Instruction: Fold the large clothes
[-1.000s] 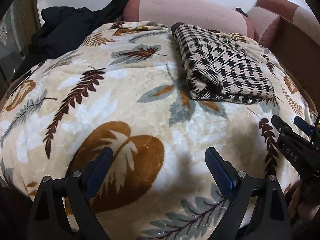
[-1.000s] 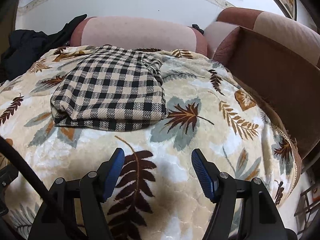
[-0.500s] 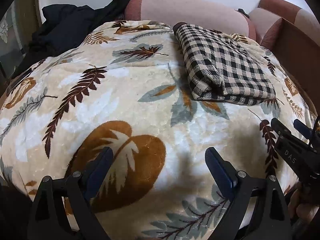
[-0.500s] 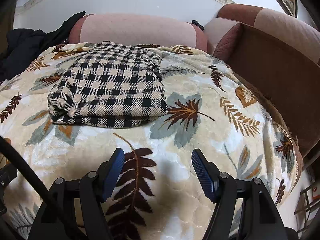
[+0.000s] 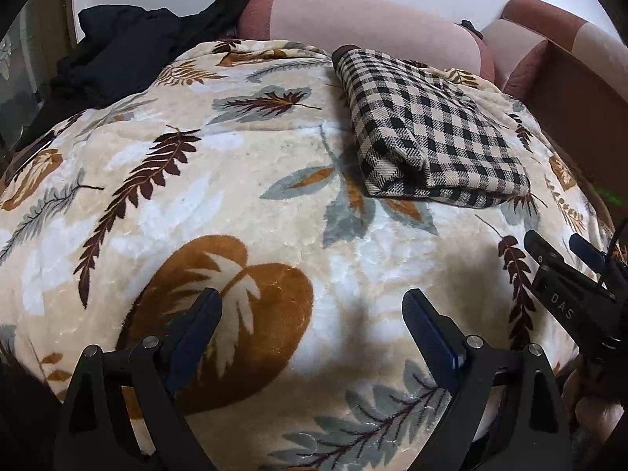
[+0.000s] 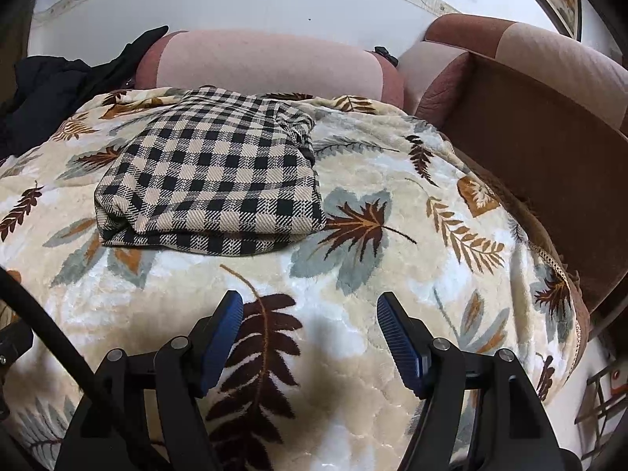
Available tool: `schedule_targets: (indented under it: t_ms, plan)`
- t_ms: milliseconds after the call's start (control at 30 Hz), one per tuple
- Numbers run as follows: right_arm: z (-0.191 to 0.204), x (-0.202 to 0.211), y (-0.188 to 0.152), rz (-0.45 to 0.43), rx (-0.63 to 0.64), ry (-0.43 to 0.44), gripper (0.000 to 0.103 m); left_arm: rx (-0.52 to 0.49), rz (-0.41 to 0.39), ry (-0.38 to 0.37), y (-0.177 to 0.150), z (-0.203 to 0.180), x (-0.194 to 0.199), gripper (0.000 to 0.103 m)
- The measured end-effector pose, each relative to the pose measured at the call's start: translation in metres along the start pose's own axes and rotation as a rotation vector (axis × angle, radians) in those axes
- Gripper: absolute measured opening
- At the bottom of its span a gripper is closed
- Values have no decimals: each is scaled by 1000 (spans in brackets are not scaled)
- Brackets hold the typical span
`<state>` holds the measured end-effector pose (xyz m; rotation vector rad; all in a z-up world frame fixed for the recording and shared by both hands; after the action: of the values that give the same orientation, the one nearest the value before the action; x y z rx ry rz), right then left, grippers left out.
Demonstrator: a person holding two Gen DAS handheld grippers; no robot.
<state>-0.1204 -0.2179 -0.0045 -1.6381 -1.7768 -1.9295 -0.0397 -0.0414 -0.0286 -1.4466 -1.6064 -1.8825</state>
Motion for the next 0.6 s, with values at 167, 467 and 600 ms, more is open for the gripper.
schedule_targets:
  t_ms: [167,467,600]
  plan:
    - [1,0,0,2,1,4,75,6,2,-10,0,0,-1,93]
    - [5,0,-1,3,12,-2,76,-1,2,1,0,0,-1,93]
    - [5,0,-1,-3,18,-2,76,-3,-1,5,1,0,-2,93]
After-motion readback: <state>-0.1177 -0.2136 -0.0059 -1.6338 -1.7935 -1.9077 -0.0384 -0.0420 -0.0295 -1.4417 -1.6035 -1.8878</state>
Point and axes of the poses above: each gripper's, at about its wrist camera, not at the fingertips, and x roughly against the way its jaws point, z to its left, y to its top, the point moved 7 cm from there along -x, roughly the way its jaws point, and after that the axes turned 2 degrees about -y, right-handed, at the moved point
